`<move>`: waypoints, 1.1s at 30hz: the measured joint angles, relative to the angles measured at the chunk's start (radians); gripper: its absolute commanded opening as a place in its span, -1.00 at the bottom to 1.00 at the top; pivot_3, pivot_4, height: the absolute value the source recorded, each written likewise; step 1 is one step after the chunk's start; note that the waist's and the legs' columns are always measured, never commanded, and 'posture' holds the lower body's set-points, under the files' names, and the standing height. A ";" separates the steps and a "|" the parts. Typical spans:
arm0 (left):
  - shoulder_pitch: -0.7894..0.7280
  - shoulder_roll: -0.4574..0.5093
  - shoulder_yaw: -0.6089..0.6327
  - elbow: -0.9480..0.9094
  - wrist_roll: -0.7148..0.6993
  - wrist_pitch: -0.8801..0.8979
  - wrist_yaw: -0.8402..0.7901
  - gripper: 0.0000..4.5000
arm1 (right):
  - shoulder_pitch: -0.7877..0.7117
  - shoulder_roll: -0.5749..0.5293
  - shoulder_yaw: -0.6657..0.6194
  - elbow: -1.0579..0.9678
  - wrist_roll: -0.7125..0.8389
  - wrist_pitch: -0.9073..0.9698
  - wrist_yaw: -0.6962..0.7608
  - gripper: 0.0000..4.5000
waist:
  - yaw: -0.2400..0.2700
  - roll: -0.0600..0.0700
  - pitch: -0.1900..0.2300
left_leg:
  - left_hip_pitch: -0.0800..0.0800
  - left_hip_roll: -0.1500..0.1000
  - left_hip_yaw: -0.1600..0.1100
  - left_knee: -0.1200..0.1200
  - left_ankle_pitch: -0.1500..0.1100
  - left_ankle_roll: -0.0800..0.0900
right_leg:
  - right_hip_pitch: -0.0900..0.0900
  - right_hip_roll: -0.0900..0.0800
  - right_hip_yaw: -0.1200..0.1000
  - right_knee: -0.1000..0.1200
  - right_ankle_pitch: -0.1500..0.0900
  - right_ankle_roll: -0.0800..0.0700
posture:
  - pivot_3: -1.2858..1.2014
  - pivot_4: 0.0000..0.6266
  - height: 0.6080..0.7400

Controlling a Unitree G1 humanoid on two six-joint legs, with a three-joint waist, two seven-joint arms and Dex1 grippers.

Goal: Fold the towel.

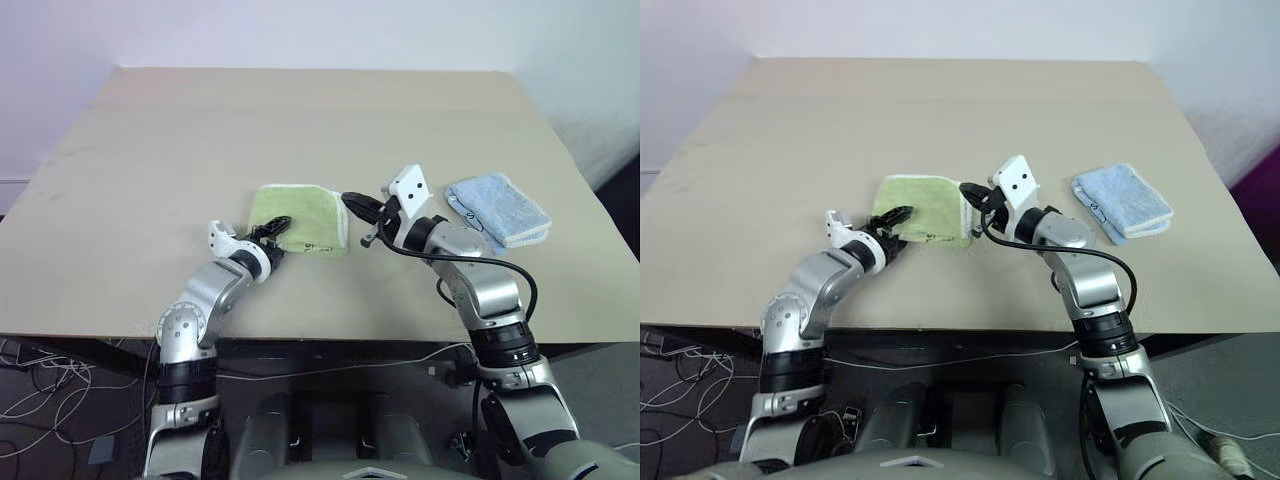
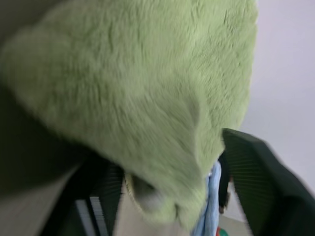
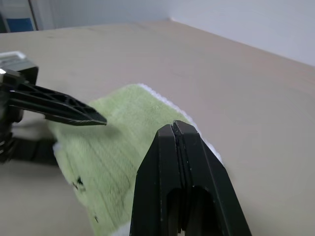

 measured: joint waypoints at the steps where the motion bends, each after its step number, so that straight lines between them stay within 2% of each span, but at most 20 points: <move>1: -0.005 -0.001 0.003 0.004 0.007 0.001 -0.005 -0.21 | 0.000 0.000 0.000 0.000 0.000 0.000 -0.001 -1.00 | 0.000 0.000 0.000 | 0.000 0.000 0.000 0.000 0.000 0.000 | 0.000 0.000 0.000 0.000 0.000 0.000 | 0.03 -0.52 1.00; 6: -0.009 -0.012 0.024 0.015 0.026 0.002 -0.028 -0.98 | 0.000 -0.001 -0.001 -0.009 0.000 0.000 -0.007 -1.00 | 0.000 0.000 0.000 | 0.000 0.000 0.000 0.000 0.003 -0.004 | 0.000 0.000 0.000 0.000 0.000 0.000 | 0.03 -0.52 1.00; 15: -0.043 -0.008 0.078 0.015 0.036 -0.005 -0.047 -0.99 | 0.000 0.000 -0.001 -0.010 0.000 0.000 -0.019 -1.00 | 0.000 -0.001 0.000 | 0.000 0.000 0.000 0.000 0.000 0.000 | 0.000 0.000 0.000 0.000 0.000 0.000 | 0.03 -0.52 1.00; 18: -0.077 0.026 0.115 0.009 0.036 -0.021 -0.062 -0.99 | 0.000 0.000 -0.001 -0.010 0.000 -0.001 -0.020 -1.00 | -0.001 -0.001 0.001 | 0.000 0.000 0.000 0.000 0.000 0.000 | -0.001 0.000 0.000 0.000 0.000 0.000 | 0.03 -0.52 1.00; 23: -0.218 0.240 0.229 0.059 0.081 -0.055 -0.159 -0.99 | 0.000 0.001 -0.001 -0.010 0.000 -0.004 -0.022 -1.00 | -0.006 -0.001 0.001 | -0.001 0.001 0.001 -0.001 0.000 0.000 | -0.003 0.001 0.000 0.000 0.000 0.000 | 0.03 -0.52 1.00; 24: -0.245 0.297 0.253 0.093 0.103 -0.066 -0.193 -0.99 | 0.000 0.001 -0.001 -0.010 0.000 -0.005 -0.022 -1.00 | -0.007 -0.001 0.001 | -0.001 0.001 0.001 -0.002 0.003 -0.005 | -0.003 0.001 0.000 0.000 0.000 0.000 | 0.03 -0.52 1.00; 27: -0.291 0.452 0.322 0.233 0.202 -0.104 -0.301 -0.99 | 0.000 0.005 -0.001 -0.010 -0.001 -0.010 -0.022 -1.00 | -0.013 -0.001 0.001 | -0.001 0.001 0.002 -0.003 0.003 -0.006 | -0.004 0.001 0.000 -0.001 0.000 0.000 | 0.03 -0.52 1.00; 29: -0.296 0.523 0.362 0.328 0.264 -0.134 -0.379 -0.99 | 0.000 0.009 -0.001 -0.009 -0.001 -0.014 -0.022 -1.00 | -0.020 -0.001 0.001 | -0.002 0.000 0.002 -0.004 0.003 -0.006 | -0.004 0.001 0.000 -0.001 0.000 0.001 | 0.03 -0.52 1.00; 33: -0.280 0.586 0.442 0.509 0.355 -0.178 -0.485 -0.99 | -0.001 0.020 0.000 -0.009 -0.001 -0.024 -0.025 -1.00 | -0.024 -0.001 0.001 | -0.002 0.000 0.002 -0.004 0.003 -0.006 | -0.004 0.000 0.000 -0.001 0.000 0.001 | 0.03 -0.52 1.00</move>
